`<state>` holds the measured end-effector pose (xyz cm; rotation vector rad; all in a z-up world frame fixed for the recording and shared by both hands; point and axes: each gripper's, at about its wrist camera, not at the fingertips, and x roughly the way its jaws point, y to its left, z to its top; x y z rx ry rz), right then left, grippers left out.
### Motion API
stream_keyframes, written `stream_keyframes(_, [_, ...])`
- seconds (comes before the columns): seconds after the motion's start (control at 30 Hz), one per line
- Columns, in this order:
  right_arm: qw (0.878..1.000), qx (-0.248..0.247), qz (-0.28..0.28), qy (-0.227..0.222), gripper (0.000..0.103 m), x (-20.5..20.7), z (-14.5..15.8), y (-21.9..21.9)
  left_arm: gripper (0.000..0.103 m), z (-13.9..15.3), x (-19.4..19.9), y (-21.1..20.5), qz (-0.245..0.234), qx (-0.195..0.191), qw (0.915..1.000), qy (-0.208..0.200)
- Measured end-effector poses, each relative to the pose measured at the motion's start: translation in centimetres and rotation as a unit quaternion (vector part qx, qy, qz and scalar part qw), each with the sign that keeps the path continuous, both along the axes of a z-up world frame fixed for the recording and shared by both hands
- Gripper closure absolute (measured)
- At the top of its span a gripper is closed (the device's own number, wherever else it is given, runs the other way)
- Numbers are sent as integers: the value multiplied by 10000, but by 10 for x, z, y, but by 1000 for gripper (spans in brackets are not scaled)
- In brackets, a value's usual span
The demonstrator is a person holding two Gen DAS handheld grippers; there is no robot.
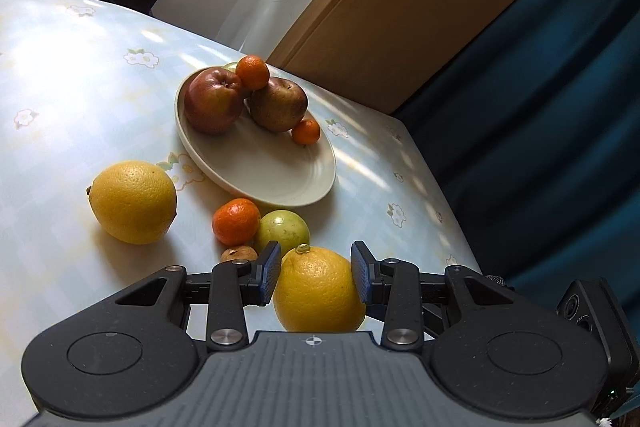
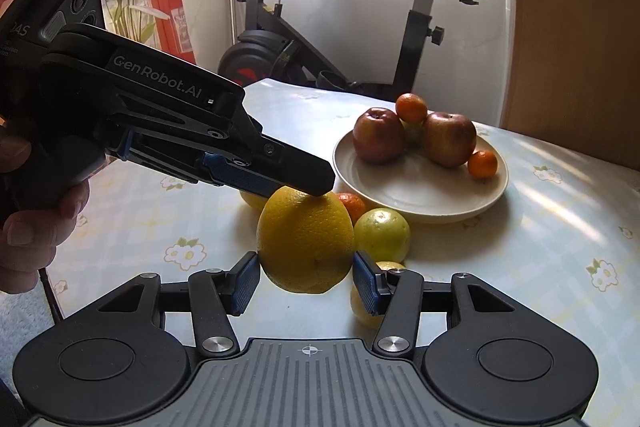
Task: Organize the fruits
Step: 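Carry the yellow orange with the left tool over the beige plate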
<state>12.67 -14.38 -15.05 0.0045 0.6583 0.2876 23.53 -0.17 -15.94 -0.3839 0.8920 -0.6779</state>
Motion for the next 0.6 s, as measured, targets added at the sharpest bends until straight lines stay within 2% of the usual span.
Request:
stream_keyframes(0.37, [9994,-135,46,-301,56,34,32,-21,65,48,28,-21,-39,277,9985,-476])
stream_keyframes(0.6, [9991,-188,110,-356,56,63,40,-33,65,53,47,-27,2,321,9981,-528])
